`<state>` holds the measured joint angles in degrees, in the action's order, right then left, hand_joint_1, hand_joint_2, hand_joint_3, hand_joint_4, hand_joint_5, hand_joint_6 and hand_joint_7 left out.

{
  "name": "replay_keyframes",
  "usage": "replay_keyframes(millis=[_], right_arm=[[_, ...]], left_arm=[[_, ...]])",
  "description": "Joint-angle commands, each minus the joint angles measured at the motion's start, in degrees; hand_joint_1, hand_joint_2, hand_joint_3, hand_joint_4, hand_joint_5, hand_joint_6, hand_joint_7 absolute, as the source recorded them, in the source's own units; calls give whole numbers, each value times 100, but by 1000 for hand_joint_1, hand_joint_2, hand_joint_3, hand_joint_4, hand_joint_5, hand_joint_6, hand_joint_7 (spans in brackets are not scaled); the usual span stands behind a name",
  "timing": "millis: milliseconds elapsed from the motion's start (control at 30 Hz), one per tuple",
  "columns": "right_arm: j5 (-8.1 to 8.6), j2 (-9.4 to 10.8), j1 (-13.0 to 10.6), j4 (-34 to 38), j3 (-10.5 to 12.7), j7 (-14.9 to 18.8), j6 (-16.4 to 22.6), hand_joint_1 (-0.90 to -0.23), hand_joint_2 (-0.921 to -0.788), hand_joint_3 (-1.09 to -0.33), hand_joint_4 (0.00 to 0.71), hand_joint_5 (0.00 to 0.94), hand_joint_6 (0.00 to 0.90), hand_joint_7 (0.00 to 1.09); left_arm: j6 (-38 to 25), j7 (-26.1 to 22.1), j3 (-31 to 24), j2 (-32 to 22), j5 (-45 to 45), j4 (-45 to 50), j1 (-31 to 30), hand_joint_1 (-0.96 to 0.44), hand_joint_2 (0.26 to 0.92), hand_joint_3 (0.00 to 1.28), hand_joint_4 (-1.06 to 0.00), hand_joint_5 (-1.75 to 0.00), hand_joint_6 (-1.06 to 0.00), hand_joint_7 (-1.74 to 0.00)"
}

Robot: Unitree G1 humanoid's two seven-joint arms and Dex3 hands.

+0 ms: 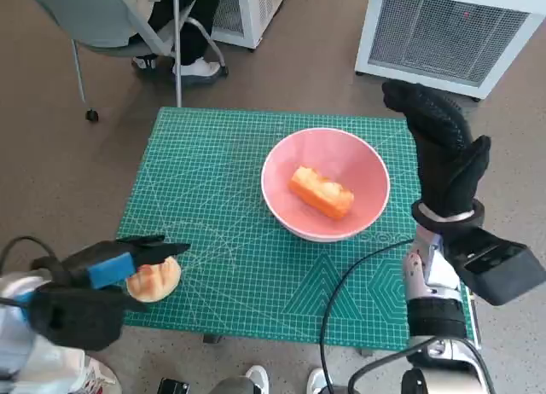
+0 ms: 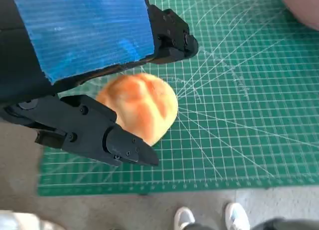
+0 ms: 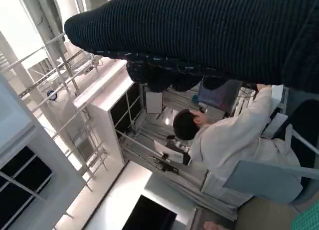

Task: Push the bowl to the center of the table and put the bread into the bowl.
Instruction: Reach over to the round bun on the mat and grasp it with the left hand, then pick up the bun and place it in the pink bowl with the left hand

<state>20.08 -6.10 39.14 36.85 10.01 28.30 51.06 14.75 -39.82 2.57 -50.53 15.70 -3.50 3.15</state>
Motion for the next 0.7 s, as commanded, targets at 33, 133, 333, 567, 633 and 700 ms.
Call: replay_keyframes(millis=[33,133,333,567,633,700], right_arm=[[6,14,-154,-6,12,25,-82,-614,-921,-754,382,3,215,329],[4,8,-169,-14,20,21,-88,-614,-921,-752,382,3,216,328],[-7,-8,-191,-19,33,17,-93,-613,-921,-751,383,2,217,326],[-55,-36,-203,-87,35,-32,-126,-615,-921,-750,383,2,218,323],[-66,-45,-204,-108,36,-45,-137,-618,-921,-749,383,2,219,323],[-90,-51,-206,-122,35,-63,-133,-621,-921,-748,383,2,220,322]], left_arm=[[442,704,121,207,423,-495,124,-146,841,12,-496,-42,-503,-50],[530,1082,178,323,643,-753,163,-113,865,17,-650,-72,-624,-82],[611,1397,126,298,776,-769,222,-14,912,50,-721,-975,-654,-892],[377,1114,-346,164,167,-149,413,2,918,43,-673,-1260,-721,-965],[280,1091,-530,178,-12,82,468,2,918,44,-667,-1279,-727,-958],[204,1131,-737,228,-218,313,572,3,918,44,-663,-1288,-730,-957]])
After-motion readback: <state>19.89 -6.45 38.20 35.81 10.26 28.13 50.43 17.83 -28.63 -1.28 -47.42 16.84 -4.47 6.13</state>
